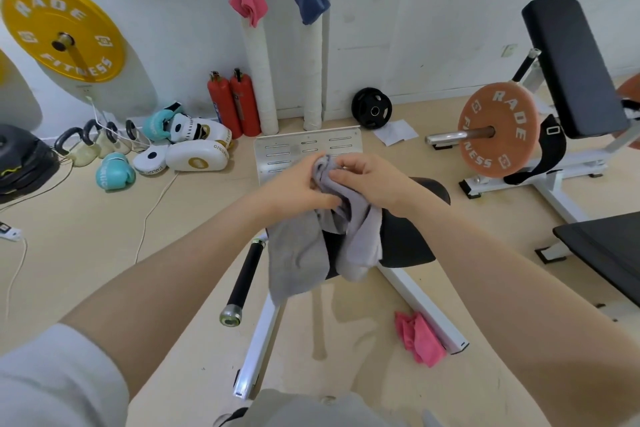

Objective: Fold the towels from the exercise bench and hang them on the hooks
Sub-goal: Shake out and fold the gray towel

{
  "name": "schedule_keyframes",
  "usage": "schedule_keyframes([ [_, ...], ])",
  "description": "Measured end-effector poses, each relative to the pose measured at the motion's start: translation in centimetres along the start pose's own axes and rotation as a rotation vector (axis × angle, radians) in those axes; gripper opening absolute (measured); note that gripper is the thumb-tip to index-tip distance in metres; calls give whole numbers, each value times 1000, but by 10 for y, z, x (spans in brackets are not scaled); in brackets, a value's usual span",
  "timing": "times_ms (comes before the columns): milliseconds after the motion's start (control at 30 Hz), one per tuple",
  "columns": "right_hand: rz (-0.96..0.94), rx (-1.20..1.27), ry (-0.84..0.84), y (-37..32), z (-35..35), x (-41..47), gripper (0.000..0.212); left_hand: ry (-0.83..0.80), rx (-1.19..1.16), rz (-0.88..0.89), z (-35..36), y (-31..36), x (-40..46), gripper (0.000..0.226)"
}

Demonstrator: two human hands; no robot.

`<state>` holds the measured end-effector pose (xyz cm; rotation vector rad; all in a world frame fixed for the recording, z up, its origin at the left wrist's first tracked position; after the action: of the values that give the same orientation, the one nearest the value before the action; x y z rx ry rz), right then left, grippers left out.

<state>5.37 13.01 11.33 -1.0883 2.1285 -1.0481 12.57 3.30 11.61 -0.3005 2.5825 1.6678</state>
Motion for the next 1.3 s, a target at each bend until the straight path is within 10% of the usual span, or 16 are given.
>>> schedule_keyframes([
  [133,-29,86,-13,-3,-9,-5,13,102,120,-9,3,-3,8,18],
  [267,56,71,-33,9,-19,-4,22,250,-251,-101,4,-8,8,19],
  [433,171,-82,-64,36,-21,-14,29,682,-825,-215,-35,-33,9,17],
  [500,181,-24,-31,40,-19,-16,24,920,-694,-349,-45,-53,3,24],
  [600,177,236,91,35,-19,-12,12,810,-58,-631,-50,-56,-12,10],
  [733,88,370,95,17,-17,-7,48,272,-189,-368,-25,-34,5,48],
  [833,26,166,-28,-1,-8,-5,41,67,-191,-92,-12,-7,5,34],
  [1000,51,144,-78,-3,-2,-3,19,103,102,158,-6,11,3,24],
  [1300,140,112,-15,13,-16,-9,10,78,-77,-80,-3,-14,0,17],
])
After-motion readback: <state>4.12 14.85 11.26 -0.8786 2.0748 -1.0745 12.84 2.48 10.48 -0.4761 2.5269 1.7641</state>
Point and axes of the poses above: each hand's wrist, its own x-axis towards the middle knuckle, its own z-axis out of the palm, y = z × x, the point moved 5 cm from there along x, towards the middle knuckle, and after that the axes turned 8 degrees about -x, right-handed, at the moved point
